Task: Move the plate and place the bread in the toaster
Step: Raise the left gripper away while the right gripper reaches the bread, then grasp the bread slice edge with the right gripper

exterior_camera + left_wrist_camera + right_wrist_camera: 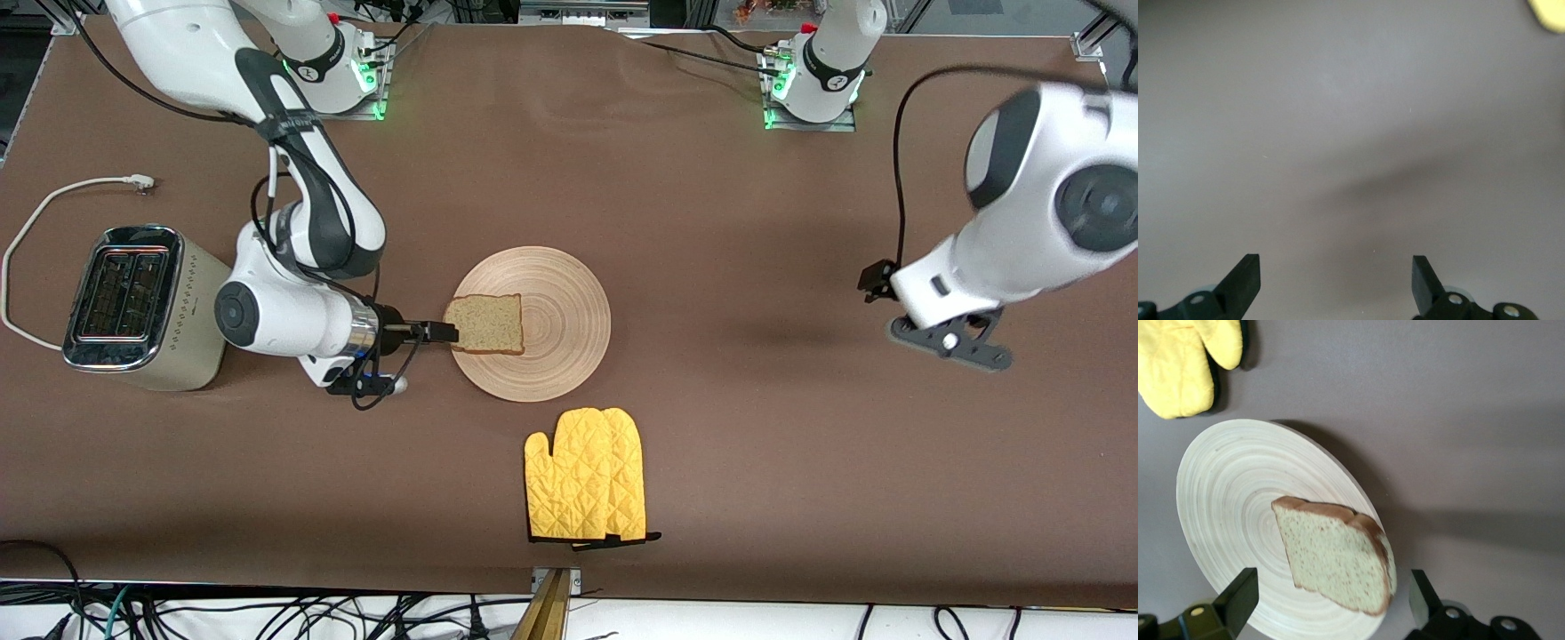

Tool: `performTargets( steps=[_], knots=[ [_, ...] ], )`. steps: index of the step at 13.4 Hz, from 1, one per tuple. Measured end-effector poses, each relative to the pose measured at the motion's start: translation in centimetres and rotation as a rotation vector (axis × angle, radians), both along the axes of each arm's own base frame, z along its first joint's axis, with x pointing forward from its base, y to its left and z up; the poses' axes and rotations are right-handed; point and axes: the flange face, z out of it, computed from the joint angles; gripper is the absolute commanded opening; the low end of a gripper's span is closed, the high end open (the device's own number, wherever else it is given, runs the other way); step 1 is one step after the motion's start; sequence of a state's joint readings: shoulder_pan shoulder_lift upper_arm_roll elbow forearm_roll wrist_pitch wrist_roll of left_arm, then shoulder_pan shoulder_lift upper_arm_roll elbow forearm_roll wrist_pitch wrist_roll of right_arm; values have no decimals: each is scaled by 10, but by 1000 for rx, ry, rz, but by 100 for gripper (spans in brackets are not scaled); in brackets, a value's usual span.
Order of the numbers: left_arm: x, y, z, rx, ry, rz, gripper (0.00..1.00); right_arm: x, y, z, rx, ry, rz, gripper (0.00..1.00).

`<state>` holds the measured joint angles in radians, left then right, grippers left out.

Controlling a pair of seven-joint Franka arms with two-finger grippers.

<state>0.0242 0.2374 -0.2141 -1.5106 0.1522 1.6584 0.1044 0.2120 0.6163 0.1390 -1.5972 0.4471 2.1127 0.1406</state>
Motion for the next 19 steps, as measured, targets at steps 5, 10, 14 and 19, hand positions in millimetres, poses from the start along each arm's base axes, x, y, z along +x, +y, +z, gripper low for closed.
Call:
performTargets(
  steps=[5, 10, 14, 19],
  knots=[
    [-25, 60, 63, -101, -80, 173, 100, -2, -2, -46, 19, 69, -42, 100],
    [-64, 24, 71, -65, -83, 111, 100, -11, 2, -75, 10, 111, -35, 99],
    [-63, 35, 68, -62, -81, 132, 100, -20, 4, -78, 9, 167, -9, 60],
    [-61, 43, 65, -62, -78, 145, 100, -25, 2, -68, 13, 212, 16, 26]
  ],
)
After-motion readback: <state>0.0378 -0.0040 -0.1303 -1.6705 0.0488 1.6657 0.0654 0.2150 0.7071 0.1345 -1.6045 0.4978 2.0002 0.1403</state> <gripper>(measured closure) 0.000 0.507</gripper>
